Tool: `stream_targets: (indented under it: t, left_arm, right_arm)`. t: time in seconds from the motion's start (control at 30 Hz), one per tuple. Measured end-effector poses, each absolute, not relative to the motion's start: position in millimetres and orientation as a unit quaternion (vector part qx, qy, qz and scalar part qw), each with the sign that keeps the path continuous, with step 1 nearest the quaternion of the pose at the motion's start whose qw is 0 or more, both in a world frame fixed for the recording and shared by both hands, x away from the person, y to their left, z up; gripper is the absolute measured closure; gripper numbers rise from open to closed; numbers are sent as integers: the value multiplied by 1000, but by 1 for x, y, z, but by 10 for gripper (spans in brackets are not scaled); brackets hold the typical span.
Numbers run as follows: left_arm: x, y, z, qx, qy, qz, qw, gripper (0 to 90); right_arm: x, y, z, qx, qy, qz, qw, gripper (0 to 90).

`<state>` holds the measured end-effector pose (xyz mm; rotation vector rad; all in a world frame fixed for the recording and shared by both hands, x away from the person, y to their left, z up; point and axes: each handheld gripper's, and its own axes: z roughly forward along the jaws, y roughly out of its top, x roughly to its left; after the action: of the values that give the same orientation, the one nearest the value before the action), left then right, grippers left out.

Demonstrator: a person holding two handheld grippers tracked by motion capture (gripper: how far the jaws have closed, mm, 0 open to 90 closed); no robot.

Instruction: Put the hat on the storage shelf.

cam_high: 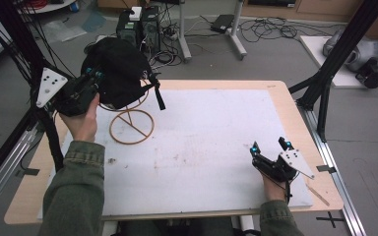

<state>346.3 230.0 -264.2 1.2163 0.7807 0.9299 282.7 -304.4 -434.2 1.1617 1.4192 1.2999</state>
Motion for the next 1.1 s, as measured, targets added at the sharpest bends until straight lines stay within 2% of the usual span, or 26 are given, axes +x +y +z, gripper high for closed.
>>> stream_targets:
  t: [0.2,0.5,1.03,1.1]
  left_arm:
    - [353,230,-263,554,351,404,637,865]
    - [369,227,-261,608,382,386,579,865]
    - [377,224,-255,641,405,357,546,846]
    - [377,222,-253,639,403,364,544,815]
  right_arm:
    - [283,-304,-435,467,569,520,432,89]
    - [283,-303,-435,464,576,518,429,89]
    - [283,-303,-434,464,576,520,428,89]
    - [283,-303,-434,464,575,520,428,89]
